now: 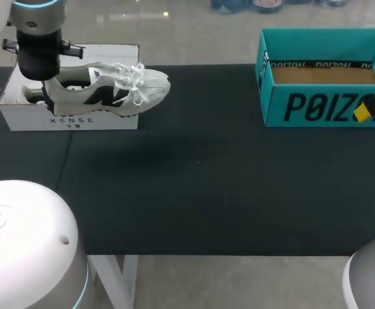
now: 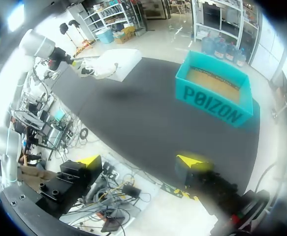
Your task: Take the shoe out of the shoebox, open the shoe tongue, remove and reinsert the insole, then place the shoe into the shoebox
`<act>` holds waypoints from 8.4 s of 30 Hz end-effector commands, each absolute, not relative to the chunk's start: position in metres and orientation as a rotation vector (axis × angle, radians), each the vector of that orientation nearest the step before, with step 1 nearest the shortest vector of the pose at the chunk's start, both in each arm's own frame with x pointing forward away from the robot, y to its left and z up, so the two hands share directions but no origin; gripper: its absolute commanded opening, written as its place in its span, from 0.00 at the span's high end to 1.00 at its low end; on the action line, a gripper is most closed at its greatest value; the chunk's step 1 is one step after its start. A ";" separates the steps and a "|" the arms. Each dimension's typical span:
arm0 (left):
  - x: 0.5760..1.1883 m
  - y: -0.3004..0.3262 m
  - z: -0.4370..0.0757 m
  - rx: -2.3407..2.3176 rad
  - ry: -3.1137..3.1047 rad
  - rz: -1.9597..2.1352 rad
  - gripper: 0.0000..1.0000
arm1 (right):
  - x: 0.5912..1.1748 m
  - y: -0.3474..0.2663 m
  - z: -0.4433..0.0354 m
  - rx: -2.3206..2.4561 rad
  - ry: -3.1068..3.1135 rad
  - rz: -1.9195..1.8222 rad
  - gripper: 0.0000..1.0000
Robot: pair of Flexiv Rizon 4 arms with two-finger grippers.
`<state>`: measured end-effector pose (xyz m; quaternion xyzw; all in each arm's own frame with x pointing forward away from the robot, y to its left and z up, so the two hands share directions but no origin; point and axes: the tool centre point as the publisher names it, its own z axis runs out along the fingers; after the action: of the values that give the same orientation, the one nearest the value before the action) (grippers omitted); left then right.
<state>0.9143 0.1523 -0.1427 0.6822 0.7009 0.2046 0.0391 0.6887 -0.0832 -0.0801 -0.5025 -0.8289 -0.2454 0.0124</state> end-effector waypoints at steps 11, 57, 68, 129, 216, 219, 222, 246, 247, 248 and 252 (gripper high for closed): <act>0.962 0.272 -0.136 2.074 2.054 0.499 1.00 | 0.692 -0.082 -0.079 -1.565 -2.582 -0.756 0.00; 1.065 0.320 -0.237 2.133 2.091 0.315 1.00 | 0.692 -0.082 -0.079 -1.565 -2.582 -0.756 0.00; 1.066 0.322 -0.242 2.129 2.095 0.300 1.00 | 0.692 -0.082 -0.079 -1.565 -2.582 -0.756 0.00; 1.165 0.332 -0.164 2.089 1.963 0.402 1.00 | 0.692 -0.082 -0.079 -1.565 -2.582 -0.756 0.00; 1.135 0.266 -0.248 2.140 2.019 0.301 0.00 | 0.692 -0.082 -0.079 -1.565 -2.582 -0.756 0.00; 1.135 0.266 -0.248 2.140 2.019 0.301 0.00 | 0.692 -0.082 -0.079 -1.565 -2.582 -0.756 0.00; 1.135 0.266 -0.248 2.140 2.019 0.301 0.00 | 0.692 -0.082 -0.079 -1.565 -2.582 -0.756 0.00; 1.135 0.266 -0.248 2.140 2.019 0.301 0.00 | 0.692 -0.082 -0.079 -1.565 -2.582 -0.756 0.00; 1.135 0.266 -0.248 2.140 2.019 0.301 0.00 | 0.692 -0.082 -0.079 -1.565 -2.582 -0.756 0.00; 1.135 0.266 -0.248 2.140 2.019 0.301 0.00 | 0.692 -0.082 -0.079 -1.565 -2.582 -0.756 0.00; 1.130 0.266 -0.249 2.159 1.986 0.321 0.00 | 0.692 -0.082 -0.079 -1.565 -2.582 -0.756 0.00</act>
<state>1.1368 0.2668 -0.2479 0.7281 0.6715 0.1048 0.0897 0.6883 -0.0832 -0.0802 -0.5024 -0.8289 -0.2457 0.0122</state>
